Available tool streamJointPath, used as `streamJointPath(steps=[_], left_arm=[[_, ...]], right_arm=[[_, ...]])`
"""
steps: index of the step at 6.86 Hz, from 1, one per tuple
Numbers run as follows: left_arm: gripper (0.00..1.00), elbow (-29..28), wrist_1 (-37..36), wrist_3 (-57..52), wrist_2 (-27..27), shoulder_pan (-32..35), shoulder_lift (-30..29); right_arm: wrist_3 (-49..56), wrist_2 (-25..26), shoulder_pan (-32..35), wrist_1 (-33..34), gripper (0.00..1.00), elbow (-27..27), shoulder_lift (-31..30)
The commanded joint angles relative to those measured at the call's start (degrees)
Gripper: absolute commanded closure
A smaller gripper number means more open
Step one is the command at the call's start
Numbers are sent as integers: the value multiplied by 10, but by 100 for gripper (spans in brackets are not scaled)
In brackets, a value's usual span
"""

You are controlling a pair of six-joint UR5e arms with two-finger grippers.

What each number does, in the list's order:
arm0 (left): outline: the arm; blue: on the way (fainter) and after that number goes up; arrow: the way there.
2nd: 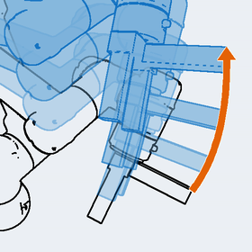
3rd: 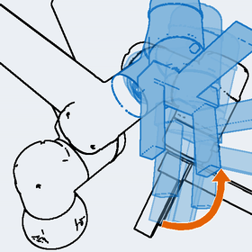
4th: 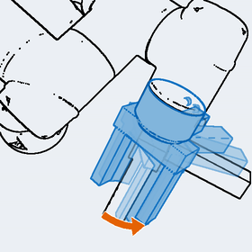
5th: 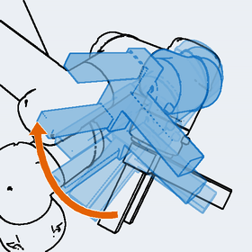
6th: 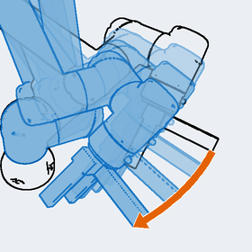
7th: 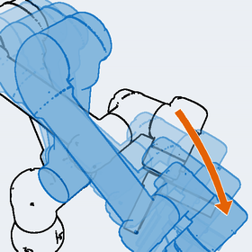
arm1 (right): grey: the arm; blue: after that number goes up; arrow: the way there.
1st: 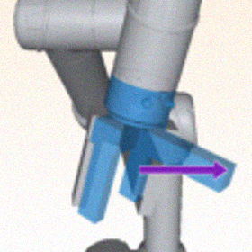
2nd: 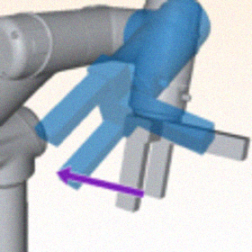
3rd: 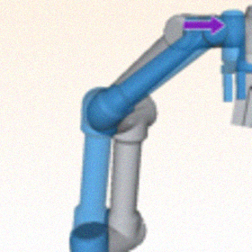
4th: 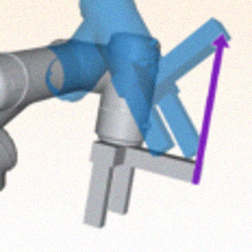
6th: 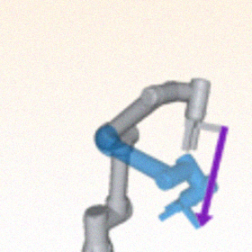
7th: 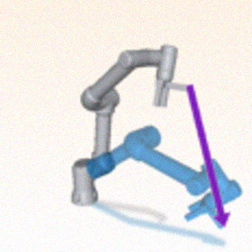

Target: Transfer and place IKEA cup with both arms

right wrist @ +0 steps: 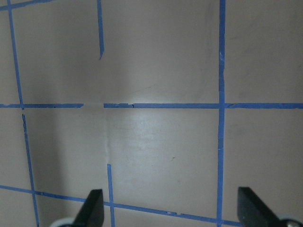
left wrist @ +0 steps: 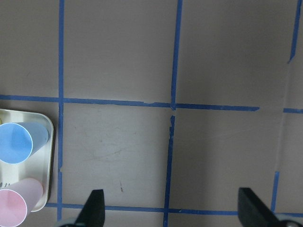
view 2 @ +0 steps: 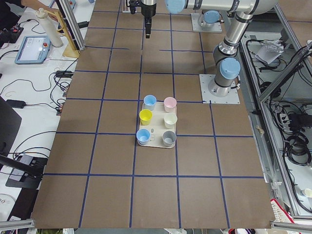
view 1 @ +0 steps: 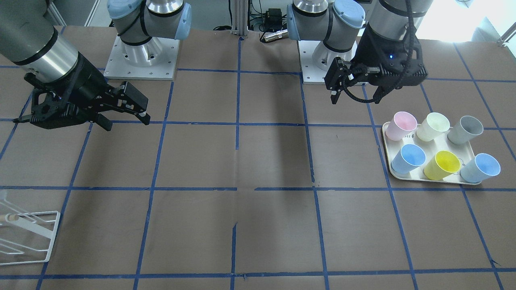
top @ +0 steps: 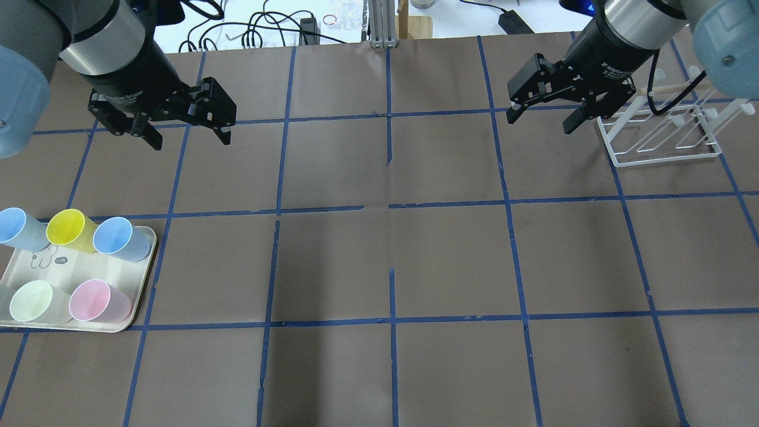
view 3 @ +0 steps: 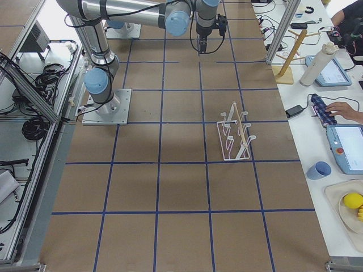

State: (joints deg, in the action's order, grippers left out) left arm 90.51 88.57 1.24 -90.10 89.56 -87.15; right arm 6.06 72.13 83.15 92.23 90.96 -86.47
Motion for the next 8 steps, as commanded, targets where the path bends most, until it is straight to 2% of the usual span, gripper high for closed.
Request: streamJointPath(steps=[1, 6, 7, 8], left_arm=[[0, 2, -5, -11, 2, -5, 7], [0, 6, -5, -48, -1, -21, 11], [0, 6, -6, -44, 0, -21, 11], [0, 6, -6, -44, 1, -21, 10]], right_arm=[[0, 0, 0, 1, 0, 0, 2], [0, 0, -1, 8, 0, 0, 10], [2, 9, -3, 10, 0, -2, 15], [10, 55, -3, 44, 0, -1, 14]])
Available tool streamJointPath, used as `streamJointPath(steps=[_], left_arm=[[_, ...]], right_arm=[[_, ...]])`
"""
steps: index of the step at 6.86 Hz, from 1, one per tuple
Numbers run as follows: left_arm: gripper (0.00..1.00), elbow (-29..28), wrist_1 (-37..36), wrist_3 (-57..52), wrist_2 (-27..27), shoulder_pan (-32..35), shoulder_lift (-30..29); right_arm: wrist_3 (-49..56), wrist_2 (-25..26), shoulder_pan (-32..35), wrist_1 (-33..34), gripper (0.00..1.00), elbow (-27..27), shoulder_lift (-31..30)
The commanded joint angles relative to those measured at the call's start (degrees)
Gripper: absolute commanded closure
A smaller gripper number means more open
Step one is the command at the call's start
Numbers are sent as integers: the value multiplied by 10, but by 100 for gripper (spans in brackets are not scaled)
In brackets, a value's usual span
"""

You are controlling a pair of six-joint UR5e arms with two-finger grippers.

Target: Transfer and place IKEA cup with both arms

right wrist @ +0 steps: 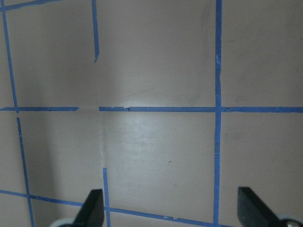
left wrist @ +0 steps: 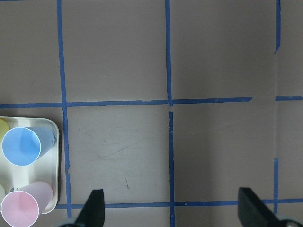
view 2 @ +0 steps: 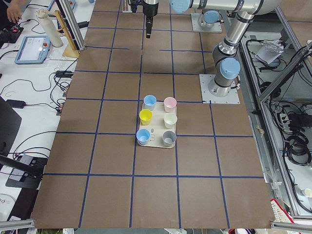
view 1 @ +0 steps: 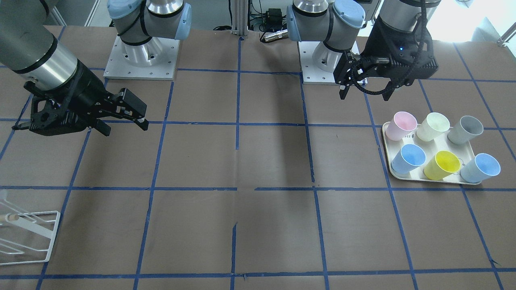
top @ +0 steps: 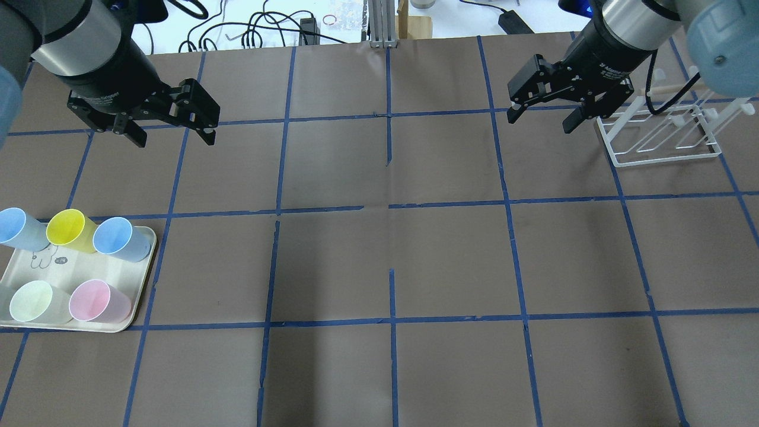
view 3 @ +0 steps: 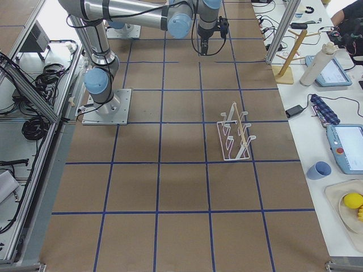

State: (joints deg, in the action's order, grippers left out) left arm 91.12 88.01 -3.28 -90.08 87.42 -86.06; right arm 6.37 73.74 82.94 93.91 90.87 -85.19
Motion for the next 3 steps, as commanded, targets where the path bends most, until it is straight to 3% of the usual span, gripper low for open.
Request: streamJointPath(steps=[1, 3], left_arm=[[0, 0, 0, 1, 1, 0, -1], [0, 0, 0, 3, 1, 0, -1]], right_arm=[[11, 101, 1, 41, 0, 1, -3], [-12, 115, 7, 27, 0, 3, -2]])
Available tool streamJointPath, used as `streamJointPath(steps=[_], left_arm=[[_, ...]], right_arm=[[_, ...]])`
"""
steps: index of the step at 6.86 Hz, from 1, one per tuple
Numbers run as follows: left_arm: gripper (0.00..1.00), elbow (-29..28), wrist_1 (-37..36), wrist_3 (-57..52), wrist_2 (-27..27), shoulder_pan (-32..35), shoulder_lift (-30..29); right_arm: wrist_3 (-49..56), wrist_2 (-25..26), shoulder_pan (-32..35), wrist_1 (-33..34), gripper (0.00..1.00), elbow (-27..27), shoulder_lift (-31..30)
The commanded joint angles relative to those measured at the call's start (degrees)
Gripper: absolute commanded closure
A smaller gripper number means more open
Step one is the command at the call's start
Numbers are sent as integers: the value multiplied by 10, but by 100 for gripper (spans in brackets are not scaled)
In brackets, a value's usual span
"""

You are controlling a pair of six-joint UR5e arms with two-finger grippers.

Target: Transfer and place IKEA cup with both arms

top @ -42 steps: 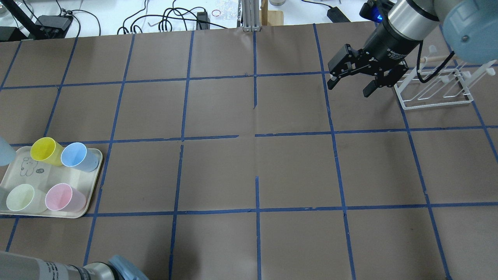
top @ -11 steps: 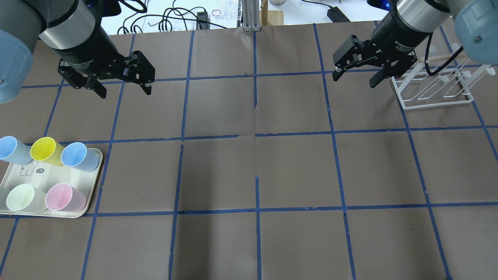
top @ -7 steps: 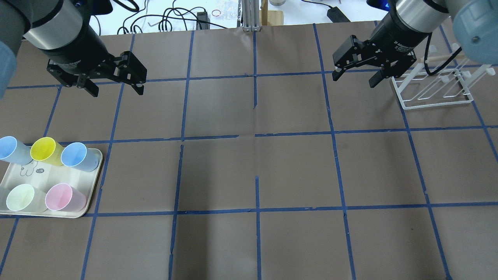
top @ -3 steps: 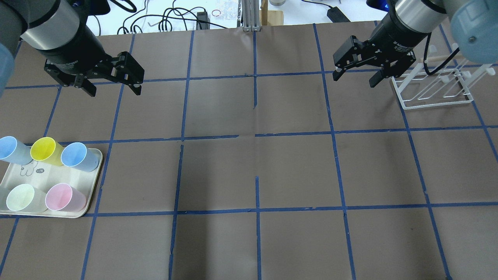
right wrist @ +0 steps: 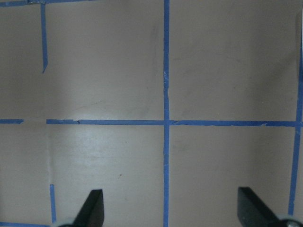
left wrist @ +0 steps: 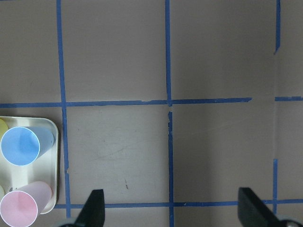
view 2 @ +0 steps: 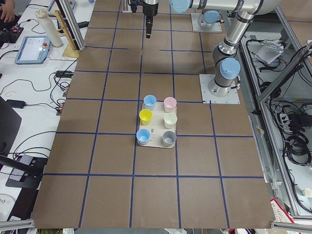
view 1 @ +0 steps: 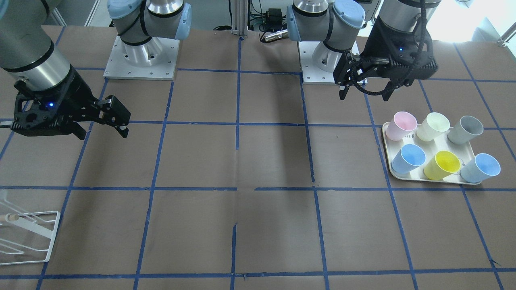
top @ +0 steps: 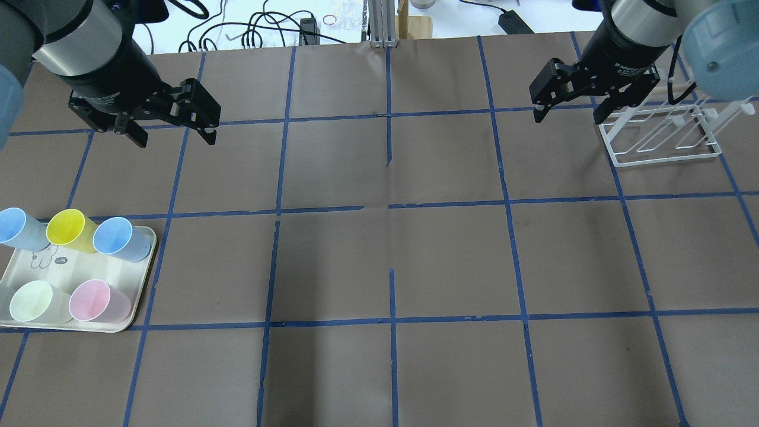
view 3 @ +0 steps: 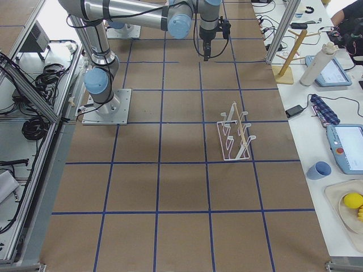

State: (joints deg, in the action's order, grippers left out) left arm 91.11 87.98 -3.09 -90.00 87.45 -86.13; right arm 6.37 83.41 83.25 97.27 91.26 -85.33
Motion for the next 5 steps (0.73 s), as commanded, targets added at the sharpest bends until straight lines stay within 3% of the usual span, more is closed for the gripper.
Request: streamJointPath(steps=[1, 2, 5], left_arm=[[0, -1, 0, 0, 0, 0, 0], [0, -1, 0, 0, 1, 0, 0], [0, -1, 0, 0, 1, 0, 0]], right_arm=[[-60, 31, 23, -29, 0, -14, -3], [-74, 47, 51, -35, 0, -27, -3], [-72, 53, 51, -41, 0, -30, -4]])
